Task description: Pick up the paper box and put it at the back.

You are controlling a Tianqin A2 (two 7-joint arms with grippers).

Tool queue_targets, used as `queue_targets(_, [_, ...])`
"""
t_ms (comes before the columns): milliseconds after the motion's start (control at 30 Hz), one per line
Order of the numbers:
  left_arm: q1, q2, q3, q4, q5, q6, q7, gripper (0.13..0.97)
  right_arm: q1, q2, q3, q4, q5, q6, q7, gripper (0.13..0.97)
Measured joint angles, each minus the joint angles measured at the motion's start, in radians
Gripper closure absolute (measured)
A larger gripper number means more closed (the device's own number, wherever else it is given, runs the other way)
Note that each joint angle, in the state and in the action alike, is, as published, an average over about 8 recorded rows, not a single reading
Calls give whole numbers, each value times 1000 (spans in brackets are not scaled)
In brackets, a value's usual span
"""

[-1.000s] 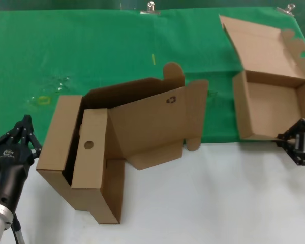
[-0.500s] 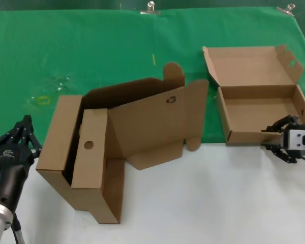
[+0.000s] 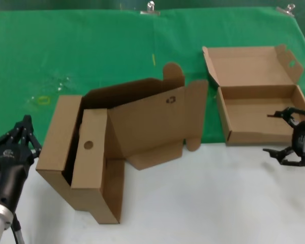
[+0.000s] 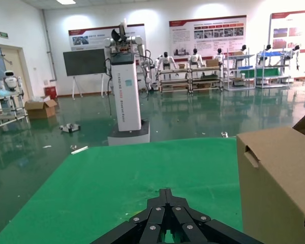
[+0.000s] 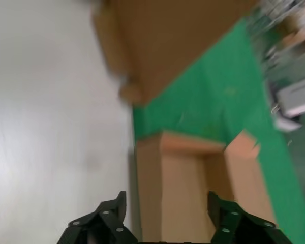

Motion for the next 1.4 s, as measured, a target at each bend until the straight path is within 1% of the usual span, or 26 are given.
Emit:
queue_targets(67, [0, 0, 0, 0, 0, 0, 0, 954, -81, 19, 69, 81, 79, -13, -14, 580])
queue_targets(100, [0, 0, 0, 0, 0, 0, 0, 954, -112, 26, 95, 111, 109, -17, -19, 580])
queue_targets(200, [0, 0, 0, 0, 0, 0, 0, 954, -163, 26, 141, 158, 159, -18, -27, 499])
queue_targets(367, [0, 0, 0, 0, 0, 0, 0, 944, -156, 2, 129, 150, 152, 21, -7, 364])
queue_targets(500, [0, 0, 0, 0, 0, 0, 0, 924, -167, -25, 132, 153, 159, 59, 10, 364])
queue_targets(600, [0, 0, 0, 0, 0, 0, 0, 914, -179, -46, 136, 158, 168, 88, 23, 309])
queue_targets(767, [0, 0, 0, 0, 0, 0, 0, 844, -199, -83, 144, 167, 183, 138, 44, 217])
queue_targets(867, [0, 0, 0, 0, 0, 0, 0, 802, -211, -106, 148, 173, 192, 169, 57, 198])
queue_targets(900, [0, 0, 0, 0, 0, 0, 0, 802, -215, -113, 150, 175, 195, 179, 61, 188])
queue_targets(1067, [0, 0, 0, 0, 0, 0, 0, 688, -236, -151, 158, 184, 210, 229, 83, 140])
queue_targets(1167, [0, 0, 0, 0, 0, 0, 0, 619, -248, -173, 163, 189, 219, 260, 96, 137])
queue_targets(1300, [0, 0, 0, 0, 0, 0, 0, 619, -265, -203, 169, 197, 232, 301, 113, 132])
queue_targets(1400, [0, 0, 0, -1, 0, 0, 0, 536, -277, -226, 174, 202, 241, 331, 126, 129])
